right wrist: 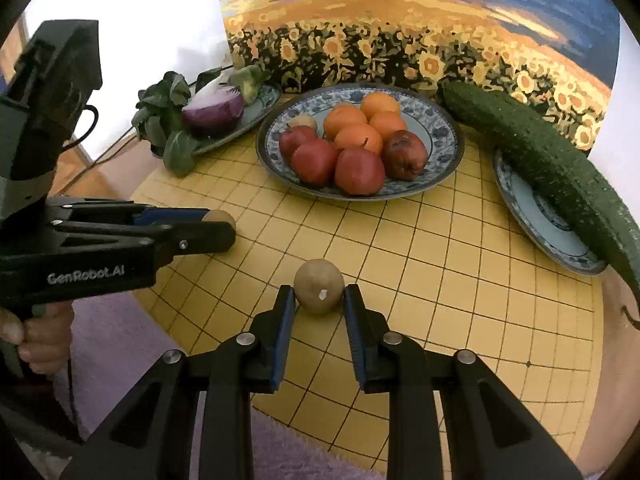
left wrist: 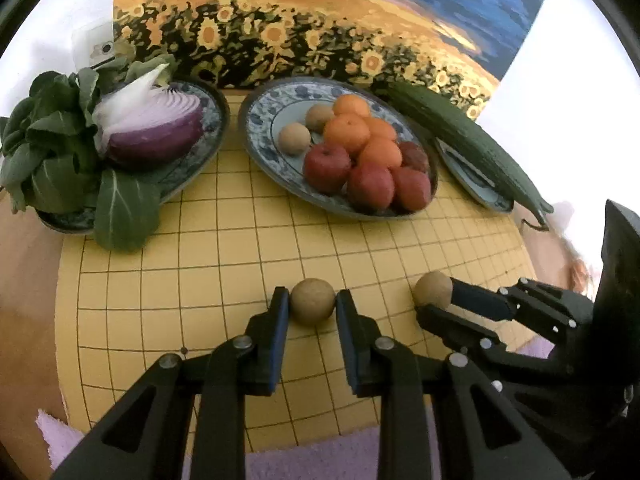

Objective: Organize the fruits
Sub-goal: 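Close the right tool on a brown potato while the left tool grasps the other potato, then carry the right tool's potato over the plate while the left tool carries its potato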

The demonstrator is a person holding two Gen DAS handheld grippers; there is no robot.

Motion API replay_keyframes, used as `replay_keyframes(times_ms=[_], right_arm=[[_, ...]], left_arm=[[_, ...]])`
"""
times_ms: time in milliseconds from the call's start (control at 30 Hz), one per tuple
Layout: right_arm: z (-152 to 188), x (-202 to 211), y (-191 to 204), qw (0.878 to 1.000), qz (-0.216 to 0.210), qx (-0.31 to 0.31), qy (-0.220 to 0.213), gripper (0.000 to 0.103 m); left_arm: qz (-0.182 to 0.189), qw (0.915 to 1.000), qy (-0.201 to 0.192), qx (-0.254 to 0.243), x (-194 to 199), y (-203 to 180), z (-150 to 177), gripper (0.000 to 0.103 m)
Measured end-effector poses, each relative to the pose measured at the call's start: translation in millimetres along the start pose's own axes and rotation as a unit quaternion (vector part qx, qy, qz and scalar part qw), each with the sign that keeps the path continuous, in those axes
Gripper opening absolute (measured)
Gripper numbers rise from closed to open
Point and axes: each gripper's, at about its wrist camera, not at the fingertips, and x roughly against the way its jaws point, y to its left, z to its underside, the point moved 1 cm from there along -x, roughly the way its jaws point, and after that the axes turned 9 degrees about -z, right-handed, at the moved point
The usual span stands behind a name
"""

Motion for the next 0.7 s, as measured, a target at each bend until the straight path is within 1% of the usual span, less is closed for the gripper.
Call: replay_keyframes(times_ms=[167,300,400,500,567,700], right_arm=[[-2,-1,-6,1.0,-0.007,-0.014,-0.014,0.027],[-7,-5,-9,1.0,-0.008,-0.015,-0.024,0.027],[-11,-8,-10,0.999,-0.01,-0.008,-0.034,0.027],[-15,-12,-7,0.999,-0.009,0.0,-0.037,0.027],[-17,-14,-7,0.999,-0.01,0.001,-0.037,0.027],[-19,-16,-8,0.999,-0.022,0.002,-0.037,0.026]], left_arm=[[-0.01,0.9999,-0.005,-0.013,1,-4,2,0.025],[-0.022,0.9992,-0.004,-0.032,0,-9,0,0.025],[-0.026,0.999,-0.005,-0.037,-1,-10,1,0.025],[-0.023,0.9991,-0.005,-0.035,-2,-10,1,0.025],[-0.015,0.9995,-0.005,-0.027,-2,-8,1,0.025],[-0.005,0.9998,-0.003,-0.018,-3,-5,2,0.024]])
